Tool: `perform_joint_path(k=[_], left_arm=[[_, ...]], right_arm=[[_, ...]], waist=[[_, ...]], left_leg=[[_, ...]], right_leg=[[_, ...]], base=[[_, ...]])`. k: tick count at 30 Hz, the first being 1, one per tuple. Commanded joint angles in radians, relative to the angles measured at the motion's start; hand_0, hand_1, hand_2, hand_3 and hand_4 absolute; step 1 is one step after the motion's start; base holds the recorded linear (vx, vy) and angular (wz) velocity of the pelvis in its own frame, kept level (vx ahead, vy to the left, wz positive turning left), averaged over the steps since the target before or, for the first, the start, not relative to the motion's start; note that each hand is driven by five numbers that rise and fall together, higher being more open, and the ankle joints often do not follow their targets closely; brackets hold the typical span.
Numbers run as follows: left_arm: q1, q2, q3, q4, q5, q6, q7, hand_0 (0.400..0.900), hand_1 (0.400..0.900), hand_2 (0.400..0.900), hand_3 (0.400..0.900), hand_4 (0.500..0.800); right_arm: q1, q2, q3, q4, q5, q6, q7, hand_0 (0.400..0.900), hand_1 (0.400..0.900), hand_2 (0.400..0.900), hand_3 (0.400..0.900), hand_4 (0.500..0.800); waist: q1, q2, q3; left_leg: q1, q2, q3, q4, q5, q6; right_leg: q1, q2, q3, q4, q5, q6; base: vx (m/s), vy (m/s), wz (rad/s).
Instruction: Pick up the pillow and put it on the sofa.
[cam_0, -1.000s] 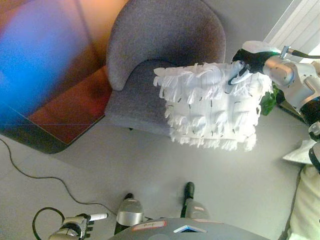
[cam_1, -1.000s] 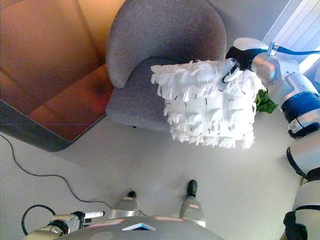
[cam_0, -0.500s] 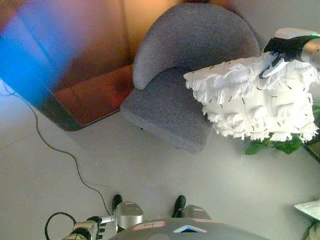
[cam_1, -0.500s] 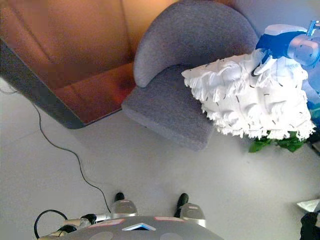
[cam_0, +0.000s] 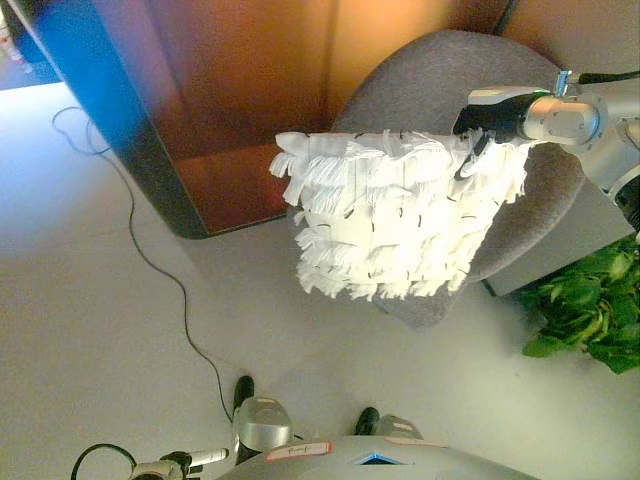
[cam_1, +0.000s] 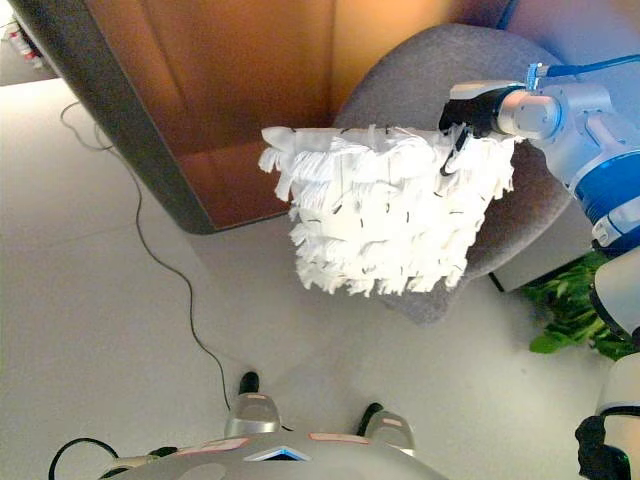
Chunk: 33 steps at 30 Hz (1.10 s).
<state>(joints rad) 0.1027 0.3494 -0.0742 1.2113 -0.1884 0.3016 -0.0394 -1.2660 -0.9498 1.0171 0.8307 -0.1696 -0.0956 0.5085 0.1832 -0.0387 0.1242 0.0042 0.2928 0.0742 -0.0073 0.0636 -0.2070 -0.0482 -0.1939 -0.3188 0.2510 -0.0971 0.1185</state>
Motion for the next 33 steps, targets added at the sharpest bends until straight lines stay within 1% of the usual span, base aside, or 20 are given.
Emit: perform_joint_path(k=[1, 4, 7, 9, 12, 13, 14, 16, 17, 18, 19, 20, 23, 27, 33], left_arm=[[-0.014, 0.069, -0.036, 0.080, 0.057, -0.010, -0.013, 0.900, 0.900, 0.900, 0.900, 0.800], [-0.030, 0.073, -0.035, 0.082, 0.046, -0.017, -0.019, 0.900, 0.900, 0.900, 0.900, 0.800], [-0.039, 0.075, -0.037, 0.088, 0.043, -0.035, -0.031, 0.900, 0.900, 0.900, 0.900, 0.800], [-0.043, 0.073, -0.043, 0.089, 0.029, -0.044, -0.031, 0.900, 0.900, 0.900, 0.900, 0.800], [-0.052, 0.074, -0.050, 0.084, 0.007, -0.059, -0.033, 0.900, 0.900, 0.900, 0.900, 0.800], [-0.055, 0.075, -0.053, 0.085, -0.004, -0.066, -0.039, 0.900, 0.900, 0.900, 0.900, 0.800], [-0.059, 0.074, -0.053, 0.085, -0.012, -0.073, -0.045, 0.900, 0.900, 0.900, 0.900, 0.800], [-0.064, 0.070, -0.055, 0.083, -0.027, -0.085, -0.061, 0.900, 0.900, 0.900, 0.900, 0.800], [-0.068, 0.068, -0.058, 0.081, -0.034, -0.088, -0.067, 0.900, 0.900, 0.900, 0.900, 0.800], [-0.068, 0.064, -0.060, 0.080, -0.040, -0.093, -0.077, 0.900, 0.900, 0.900, 0.900, 0.800], [-0.065, 0.062, -0.060, 0.080, -0.041, -0.098, -0.083, 0.900, 0.900, 0.900, 0.900, 0.800], [-0.061, 0.060, -0.061, 0.082, -0.044, -0.104, -0.090, 0.900, 0.900, 0.900, 0.900, 0.800], [-0.059, 0.062, -0.064, 0.082, -0.041, -0.104, -0.117, 0.900, 0.900, 0.900, 0.900, 0.800], [-0.055, 0.069, -0.065, 0.080, -0.040, -0.113, -0.134, 0.900, 0.900, 0.900, 0.900, 0.800], [-0.059, 0.081, -0.060, 0.078, -0.034, -0.092, -0.149, 0.900, 0.900, 0.900, 0.900, 0.800]], right_arm=[[-0.255, -0.039, -0.086, 0.182, -0.025, 0.112, -0.085, 0.400, 0.400, 0.400, 0.400, 0.500], [-0.266, -0.047, -0.088, 0.249, -0.035, 0.163, -0.109, 0.400, 0.400, 0.400, 0.400, 0.500], [-0.270, -0.059, -0.101, 0.309, -0.052, 0.204, -0.132, 0.400, 0.400, 0.400, 0.400, 0.500], [-0.269, -0.064, -0.110, 0.331, -0.036, 0.251, -0.137, 0.400, 0.400, 0.400, 0.400, 0.500], [-0.274, -0.067, -0.129, 0.362, -0.010, 0.298, -0.161, 0.400, 0.400, 0.400, 0.400, 0.500], [-0.277, -0.064, -0.139, 0.376, -0.007, 0.314, -0.171, 0.400, 0.400, 0.400, 0.400, 0.500], [-0.279, -0.063, -0.148, 0.387, -0.013, 0.326, -0.176, 0.400, 0.400, 0.400, 0.400, 0.500], [-0.289, -0.067, -0.157, 0.418, -0.020, 0.369, -0.181, 0.400, 0.400, 0.400, 0.400, 0.500], [-0.296, -0.071, -0.157, 0.429, -0.036, 0.369, -0.209, 0.400, 0.400, 0.400, 0.400, 0.500], [-0.301, -0.079, -0.152, 0.433, -0.050, 0.372, -0.281, 0.400, 0.400, 0.400, 0.400, 0.500], [-0.300, -0.086, -0.156, 0.433, -0.042, 0.385, -0.297, 0.900, 0.900, 0.900, 0.900, 0.800], [-0.300, -0.093, -0.162, 0.435, -0.038, 0.390, -0.296, 0.900, 0.900, 0.900, 0.900, 0.800], [-0.307, -0.108, -0.148, 0.436, -0.071, 0.400, -0.342, 0.900, 0.900, 0.900, 0.900, 0.800], [-0.309, -0.129, -0.133, 0.437, -0.083, 0.401, -0.344, 0.900, 0.900, 0.900, 0.900, 0.800], [-0.310, -0.162, -0.121, 0.440, -0.116, 0.380, -0.329, 0.900, 0.900, 0.900, 0.900, 0.800]], waist=[[0.029, -0.015, -0.049], [0.036, 0.003, -0.025], [0.036, 0.029, -0.004], [0.034, 0.046, 0.012], [0.029, 0.068, 0.036], [0.024, 0.077, 0.045], [0.025, 0.083, 0.054], [0.021, 0.103, 0.069], [0.018, 0.112, 0.076], [0.015, 0.124, 0.082], [0.012, 0.129, 0.086], [0.008, 0.135, 0.088], [-0.001, 0.147, 0.094], [-0.014, 0.147, 0.093], [-0.040, 0.132, 0.069]], left_leg=[[0.084, 0.167, -0.001, 0.001, 0.221, -0.054], [0.054, 0.170, -0.016, -0.010, 0.234, -0.055], [0.032, 0.171, -0.017, -0.022, 0.240, -0.055], [0.022, 0.167, -0.021, -0.030, 0.241, -0.055], [0.003, 0.162, -0.026, -0.038, 0.236, -0.055], [0.007, 0.160, -0.026, -0.045, 0.223, -0.055], [-0.012, 0.157, -0.029, -0.038, 0.231, -0.054], [-0.032, 0.149, -0.033, -0.037, 0.227, -0.053], [-0.041, 0.144, -0.036, -0.036, 0.225, -0.052], [-0.047, 0.140, -0.036, -0.036, 0.223, -0.051], [-0.051, 0.137, -0.033, -0.035, 0.222, -0.051], [-0.057, 0.132, -0.031, -0.034, 0.222, -0.050], [-0.074, 0.121, -0.026, -0.034, 0.217, -0.048], [-0.069, 0.114, -0.013, -0.033, 0.213, -0.050], [-0.037, 0.115, 0.019, -0.030, 0.207, -0.052]], right_leg=[[-0.099, -0.062, 0.004, 0.060, 0.017, -0.006], [-0.135, -0.066, 0.007, 0.076, 0.011, -0.011], [-0.180, -0.075, 0.009, 0.108, 0.005, -0.014], [-0.210, -0.083, 0.015, 0.127, 0.003, -0.014], [-0.267, -0.102, 0.033, 0.162, 0.003, -0.011], [-0.290, -0.113, 0.044, 0.188, -0.013, 0.000], [-0.323, -0.120, 0.049, 0.204, 0.003, -0.009], [-0.376, -0.133, 0.072, 0.240, 0.000, -0.008], [-0.395, -0.135, 0.082, 0.251, -0.001, -0.009], [-0.413, -0.139, 0.091, 0.262, -0.001, -0.009], [-0.426, -0.142, 0.097, 0.270, 0.000, -0.008], [-0.442, -0.145, 0.106, 0.279, 0.000, -0.008], [-0.462, -0.145, 0.122, 0.279, 0.003, -0.004], [-0.458, -0.141, 0.131, 0.266, 0.008, 0.000], [-0.424, -0.127, 0.136, 0.227, 0.015, 0.002]], base=[[-0.02, -0.087, 0.23], [-0.08, -0.079, 0.19], [-0.10, -0.058, 0.16], [-0.06, -0.035, 0.03], [-0.06, -0.023, 0.00], [-0.09, 0.014, -0.07], [-0.10, 0.040, -0.08], [-0.11, 0.049, -0.06], [-0.06, 0.065, -0.03], [-0.04, 0.062, -0.01], [-0.02, 0.073, -0.03], [-0.01, 0.064, -0.07], [-0.02, 0.034, -0.06], [0.02, 0.023, -0.12], [0.06, 0.021, -0.17]])
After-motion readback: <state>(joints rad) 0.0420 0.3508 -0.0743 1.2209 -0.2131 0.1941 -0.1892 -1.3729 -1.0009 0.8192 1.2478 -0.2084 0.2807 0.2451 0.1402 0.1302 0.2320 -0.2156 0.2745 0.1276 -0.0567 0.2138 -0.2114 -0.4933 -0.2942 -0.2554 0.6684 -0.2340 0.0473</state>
